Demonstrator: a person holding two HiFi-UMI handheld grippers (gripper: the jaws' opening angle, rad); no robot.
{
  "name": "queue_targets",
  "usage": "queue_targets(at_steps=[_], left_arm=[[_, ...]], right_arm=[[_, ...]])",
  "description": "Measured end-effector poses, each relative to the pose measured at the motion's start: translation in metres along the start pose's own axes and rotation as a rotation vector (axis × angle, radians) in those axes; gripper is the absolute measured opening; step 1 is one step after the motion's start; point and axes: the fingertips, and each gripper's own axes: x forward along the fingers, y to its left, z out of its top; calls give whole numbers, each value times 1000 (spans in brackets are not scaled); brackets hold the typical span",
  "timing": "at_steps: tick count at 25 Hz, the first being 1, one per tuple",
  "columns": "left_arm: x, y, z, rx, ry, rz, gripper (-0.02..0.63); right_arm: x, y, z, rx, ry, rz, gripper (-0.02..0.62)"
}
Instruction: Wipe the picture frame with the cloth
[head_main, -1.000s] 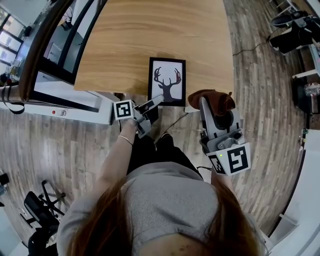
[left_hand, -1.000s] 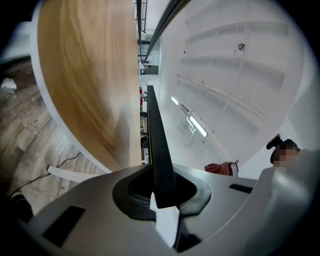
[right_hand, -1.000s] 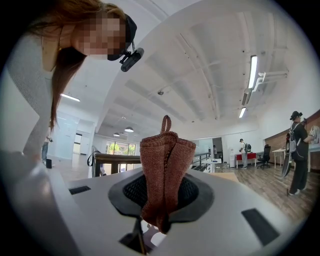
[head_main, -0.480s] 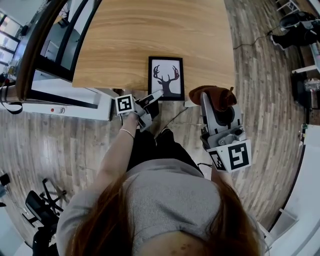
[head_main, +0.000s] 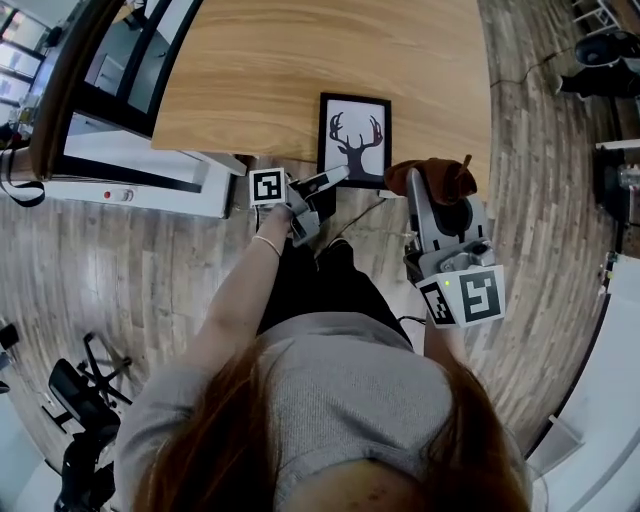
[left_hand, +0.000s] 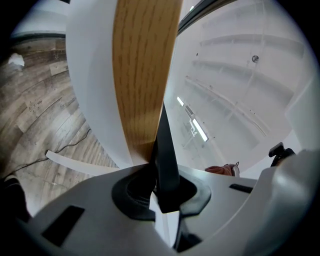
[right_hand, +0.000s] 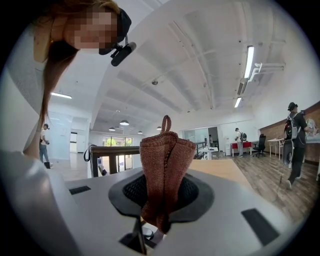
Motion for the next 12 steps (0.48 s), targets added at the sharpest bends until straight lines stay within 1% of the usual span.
queue_targets(at_steps=[4, 7, 12], left_arm=[[0, 0, 1, -36, 23, -39, 48], [1, -3, 1, -46, 44, -54, 48], [-2, -13, 0, -8, 80, -66, 48]], right_arm=[[12, 5, -14, 26, 33, -8, 97], [19, 8, -18, 37, 47, -15, 97], [25, 11, -12, 38, 44, -20, 97]])
